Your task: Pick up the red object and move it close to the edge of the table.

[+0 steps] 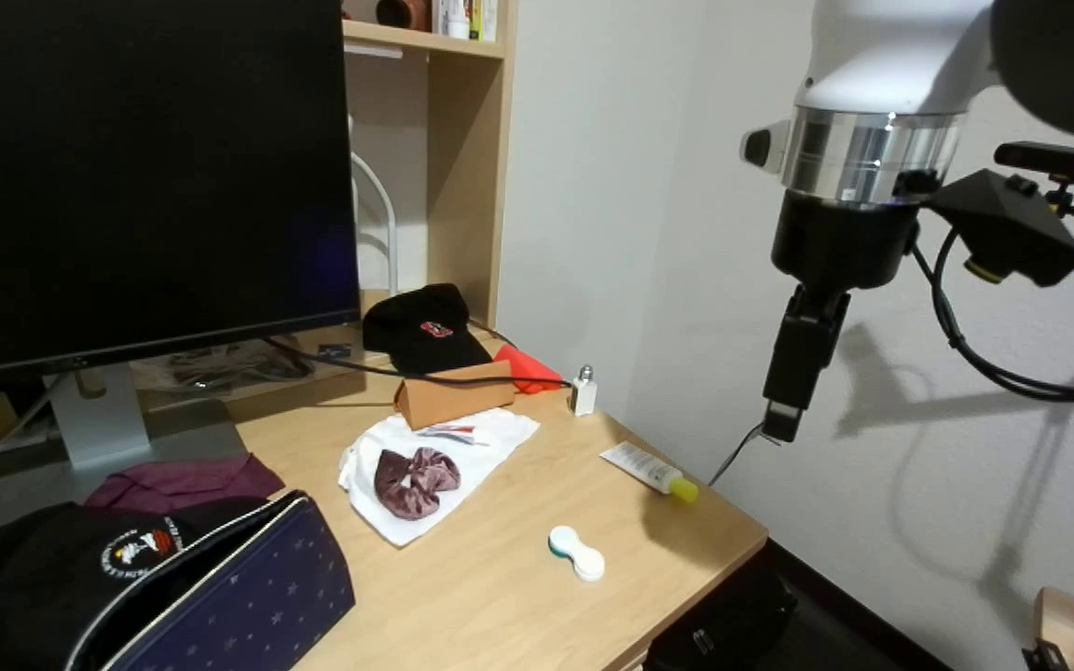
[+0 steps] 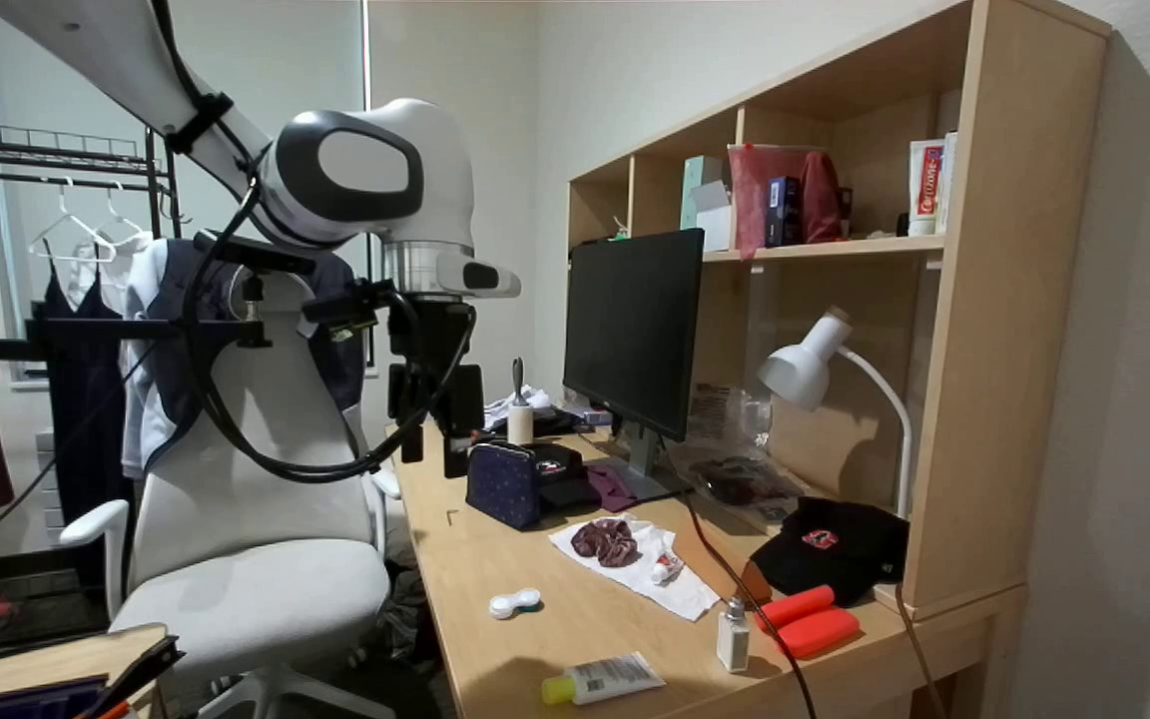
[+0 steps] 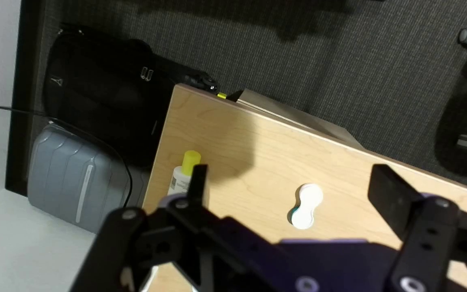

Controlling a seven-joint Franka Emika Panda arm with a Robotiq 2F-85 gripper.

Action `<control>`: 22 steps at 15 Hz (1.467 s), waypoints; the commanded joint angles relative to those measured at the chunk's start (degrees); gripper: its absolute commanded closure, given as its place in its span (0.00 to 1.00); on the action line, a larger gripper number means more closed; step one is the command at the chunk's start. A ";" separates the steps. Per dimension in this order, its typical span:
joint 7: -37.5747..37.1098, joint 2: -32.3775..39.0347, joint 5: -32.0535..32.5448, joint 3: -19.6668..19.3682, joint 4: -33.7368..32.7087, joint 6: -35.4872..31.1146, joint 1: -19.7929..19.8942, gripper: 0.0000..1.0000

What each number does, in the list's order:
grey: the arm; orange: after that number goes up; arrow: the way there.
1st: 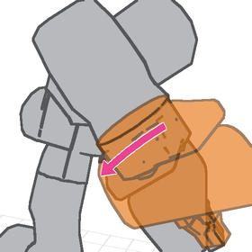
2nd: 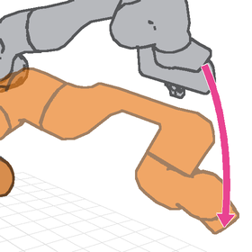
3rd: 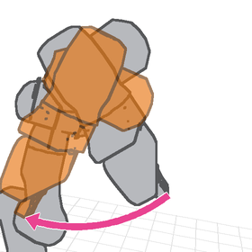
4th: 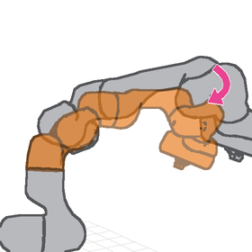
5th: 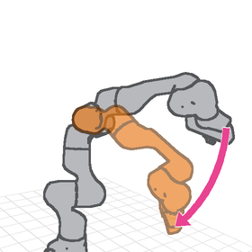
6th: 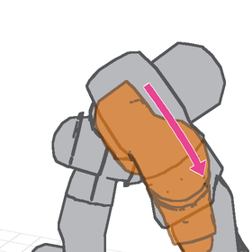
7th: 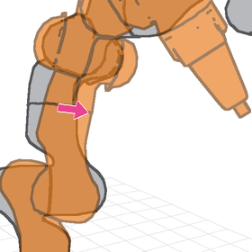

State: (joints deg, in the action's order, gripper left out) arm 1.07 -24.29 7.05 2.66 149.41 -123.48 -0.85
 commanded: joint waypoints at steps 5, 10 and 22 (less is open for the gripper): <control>1.03 12.85 -1.02 -3.88 -15.49 -5.03 1.60 0.00; 2.63 29.17 -7.20 -5.71 -31.07 -10.78 1.67 0.00; 0.13 35.21 -8.58 -5.52 -35.99 -10.99 2.73 0.00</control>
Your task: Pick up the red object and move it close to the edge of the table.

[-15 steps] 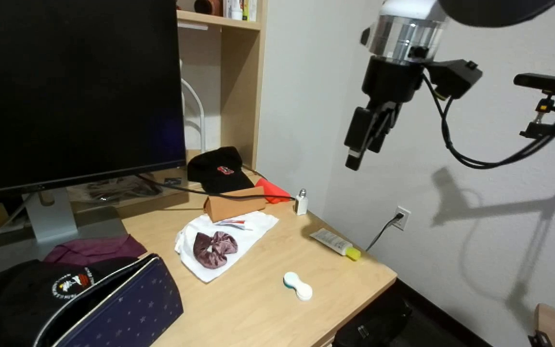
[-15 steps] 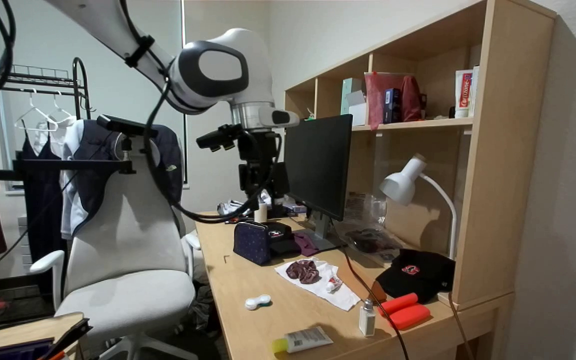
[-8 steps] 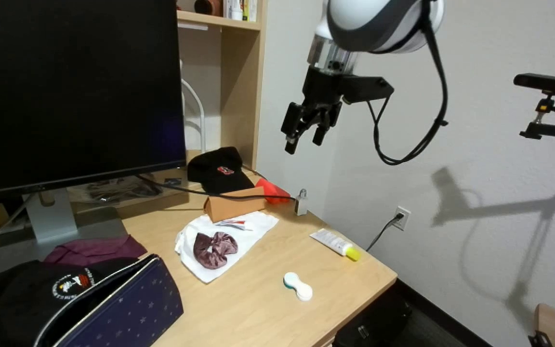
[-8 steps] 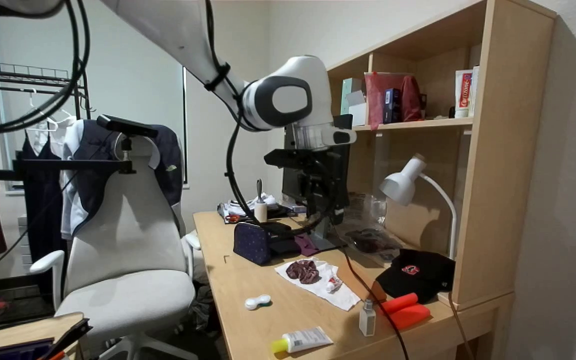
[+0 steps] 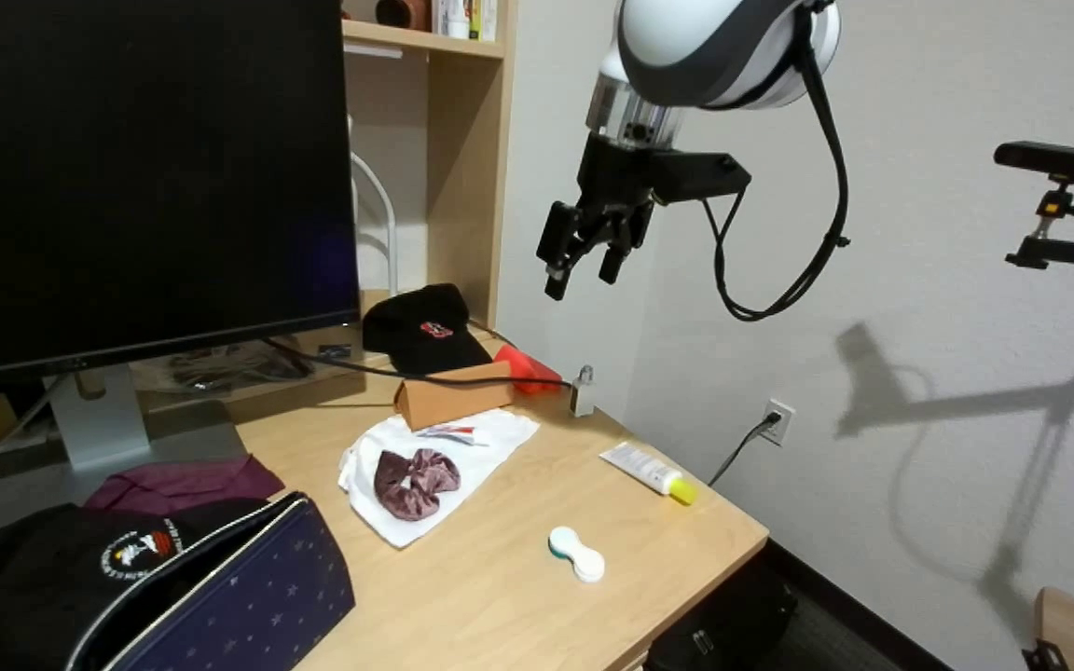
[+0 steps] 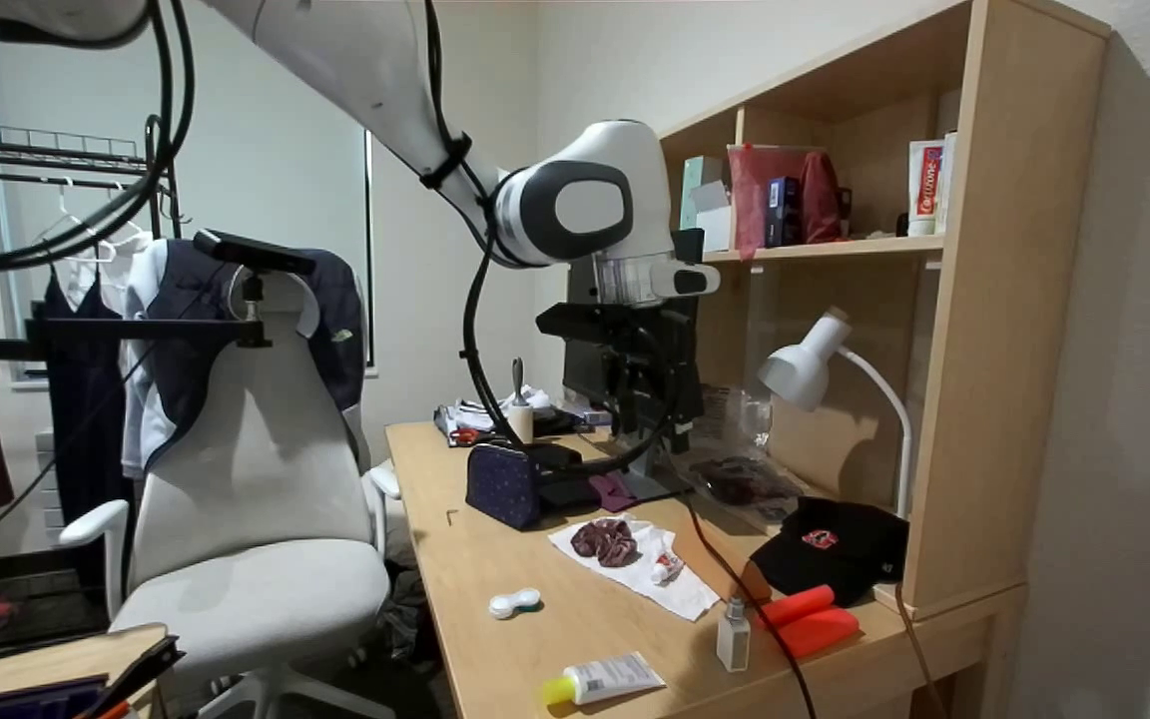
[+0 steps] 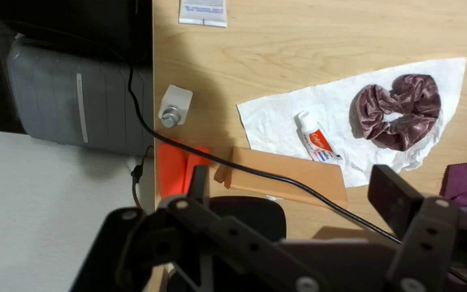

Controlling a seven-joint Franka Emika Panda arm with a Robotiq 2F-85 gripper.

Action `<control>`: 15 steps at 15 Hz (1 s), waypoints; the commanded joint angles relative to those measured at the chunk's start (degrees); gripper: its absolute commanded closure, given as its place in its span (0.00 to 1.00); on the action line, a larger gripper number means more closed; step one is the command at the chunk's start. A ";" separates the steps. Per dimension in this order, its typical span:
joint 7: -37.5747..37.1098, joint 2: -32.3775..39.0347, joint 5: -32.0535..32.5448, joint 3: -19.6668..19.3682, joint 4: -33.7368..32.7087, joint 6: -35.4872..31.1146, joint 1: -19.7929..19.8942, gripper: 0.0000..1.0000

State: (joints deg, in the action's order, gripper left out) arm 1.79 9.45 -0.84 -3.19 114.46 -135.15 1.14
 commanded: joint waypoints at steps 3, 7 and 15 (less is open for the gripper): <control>2.68 7.20 -4.76 0.74 -7.64 2.12 2.26 0.00; -0.22 17.47 -4.86 0.26 -19.63 4.34 3.48 0.00; -5.70 36.52 -1.84 -2.50 -44.50 13.44 4.39 0.00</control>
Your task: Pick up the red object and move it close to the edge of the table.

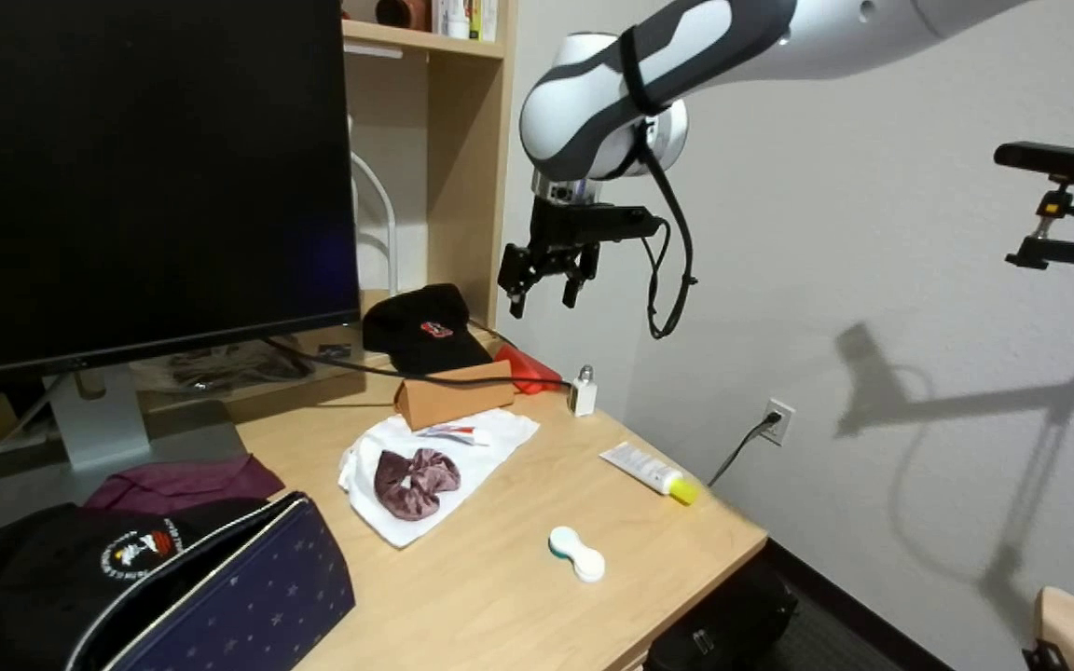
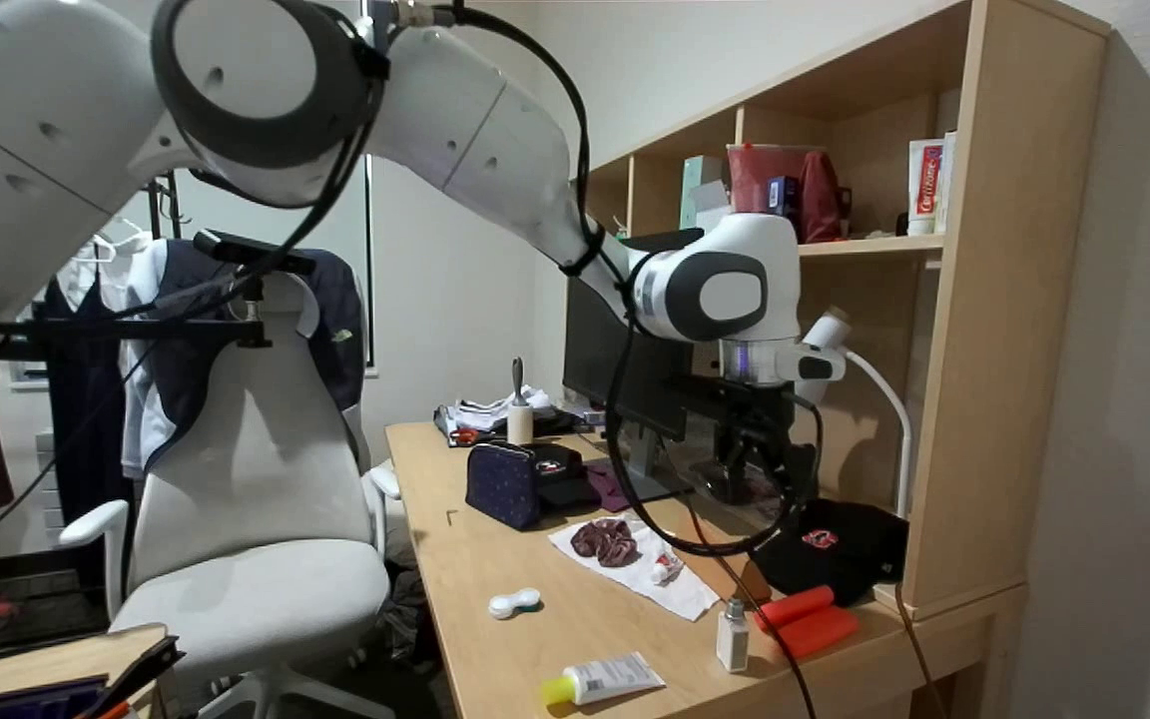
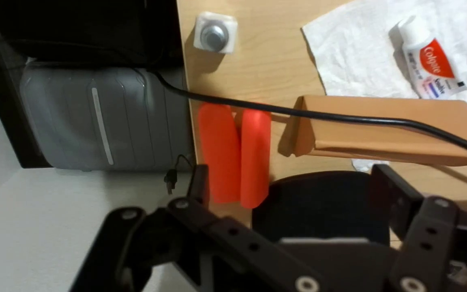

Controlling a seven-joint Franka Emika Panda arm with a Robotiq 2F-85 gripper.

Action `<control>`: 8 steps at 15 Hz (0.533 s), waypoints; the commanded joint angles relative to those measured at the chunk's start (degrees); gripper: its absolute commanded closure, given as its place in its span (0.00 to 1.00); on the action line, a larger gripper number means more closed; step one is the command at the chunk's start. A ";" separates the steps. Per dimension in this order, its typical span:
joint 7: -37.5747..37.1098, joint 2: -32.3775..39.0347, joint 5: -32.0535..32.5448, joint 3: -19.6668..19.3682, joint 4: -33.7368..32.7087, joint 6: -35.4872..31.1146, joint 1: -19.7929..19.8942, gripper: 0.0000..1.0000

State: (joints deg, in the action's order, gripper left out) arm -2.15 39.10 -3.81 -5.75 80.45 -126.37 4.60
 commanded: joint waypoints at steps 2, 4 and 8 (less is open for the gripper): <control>-0.92 10.91 0.89 0.33 -15.75 6.66 1.65 0.00; 0.77 14.28 1.48 0.59 -19.72 7.53 1.92 0.00; 1.43 20.51 1.39 1.05 -27.14 9.88 2.40 0.00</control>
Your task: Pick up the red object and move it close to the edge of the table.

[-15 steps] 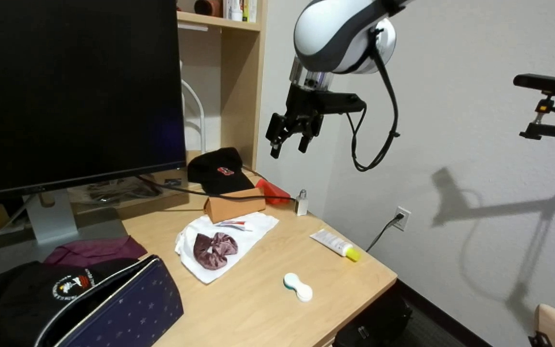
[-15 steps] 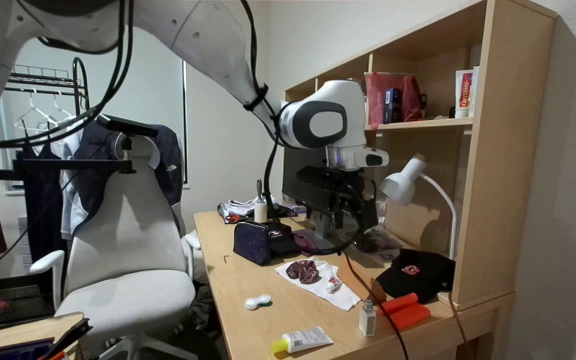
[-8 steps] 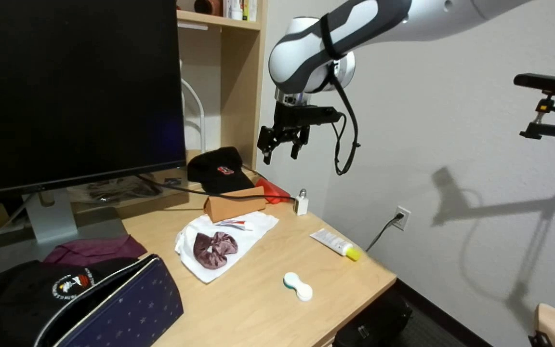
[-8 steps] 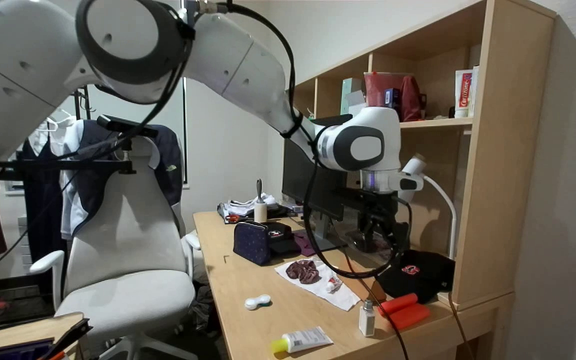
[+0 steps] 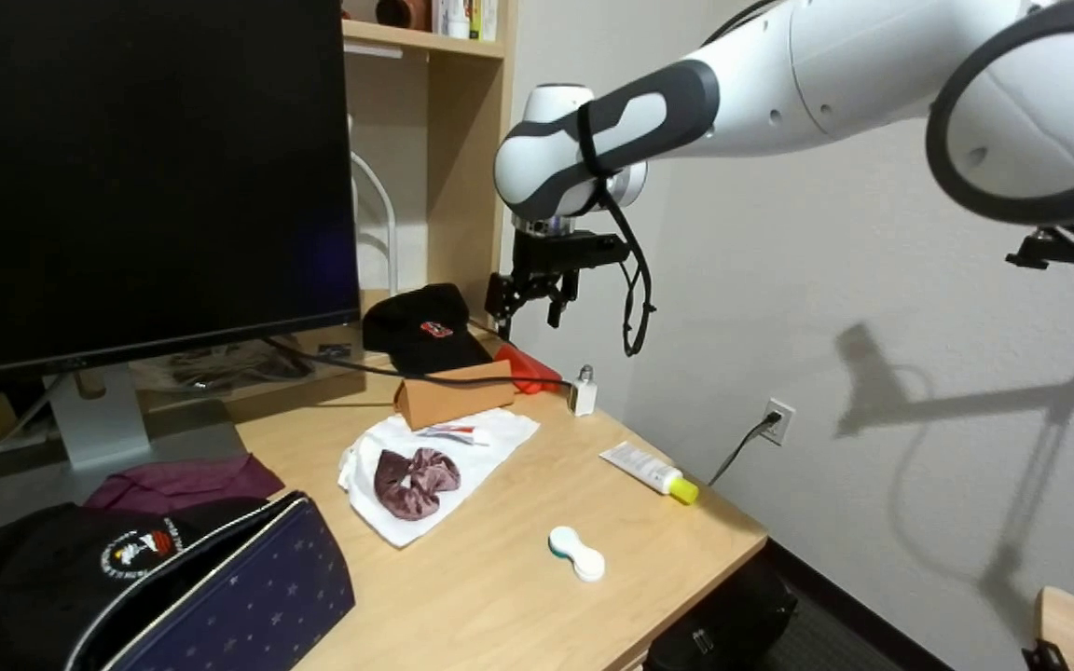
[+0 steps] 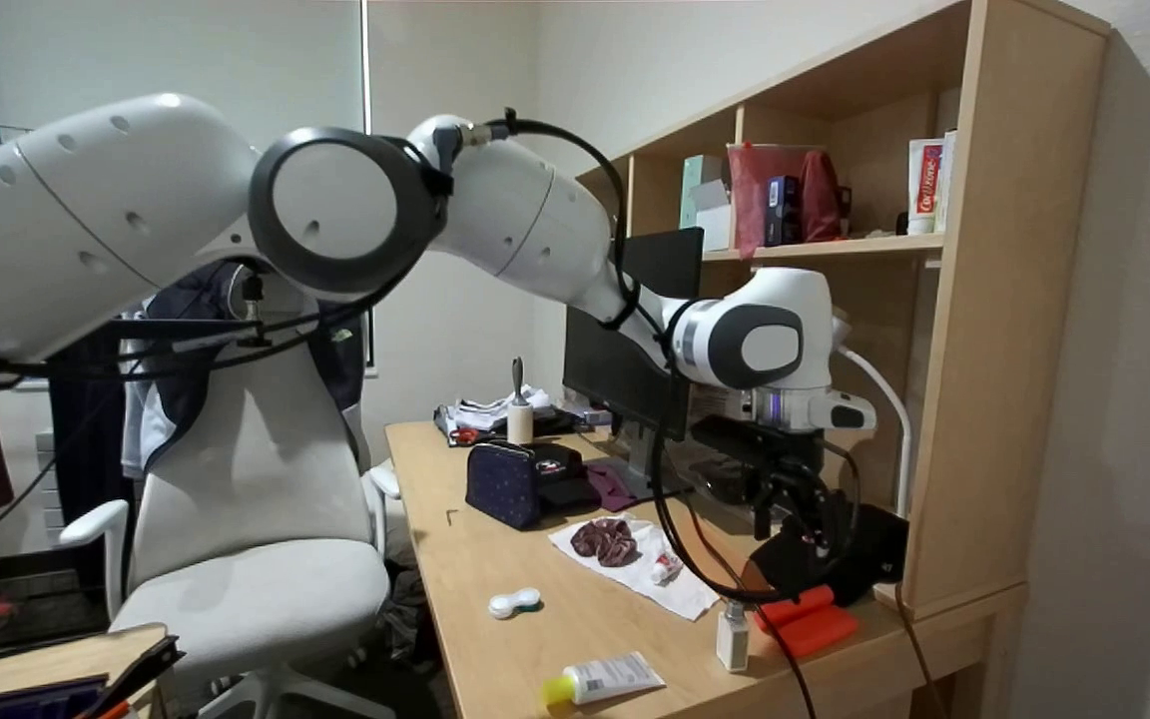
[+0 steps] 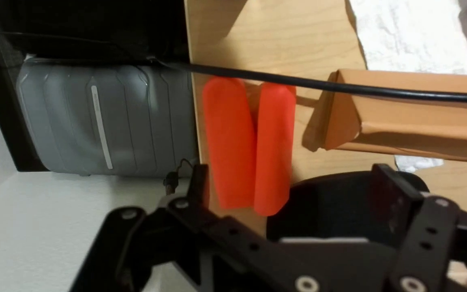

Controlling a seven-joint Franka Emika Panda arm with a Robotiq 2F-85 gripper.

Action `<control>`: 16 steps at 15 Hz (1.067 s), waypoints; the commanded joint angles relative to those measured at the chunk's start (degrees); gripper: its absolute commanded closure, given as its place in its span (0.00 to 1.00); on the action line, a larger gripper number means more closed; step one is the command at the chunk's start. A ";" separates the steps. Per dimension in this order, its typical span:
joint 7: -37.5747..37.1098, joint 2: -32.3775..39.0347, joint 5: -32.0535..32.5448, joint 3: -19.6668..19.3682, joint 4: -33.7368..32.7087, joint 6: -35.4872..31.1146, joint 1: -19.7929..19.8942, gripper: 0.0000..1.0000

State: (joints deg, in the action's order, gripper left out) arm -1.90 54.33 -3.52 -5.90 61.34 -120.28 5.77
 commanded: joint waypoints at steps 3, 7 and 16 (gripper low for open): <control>1.53 7.80 0.59 1.71 -11.48 4.82 1.62 0.00; 2.81 10.25 -0.76 3.41 -15.21 5.85 3.19 0.00; 3.99 13.76 -0.91 5.26 -19.18 6.90 4.91 0.26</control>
State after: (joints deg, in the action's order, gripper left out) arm -0.21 65.79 -4.00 -1.87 46.53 -116.06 10.10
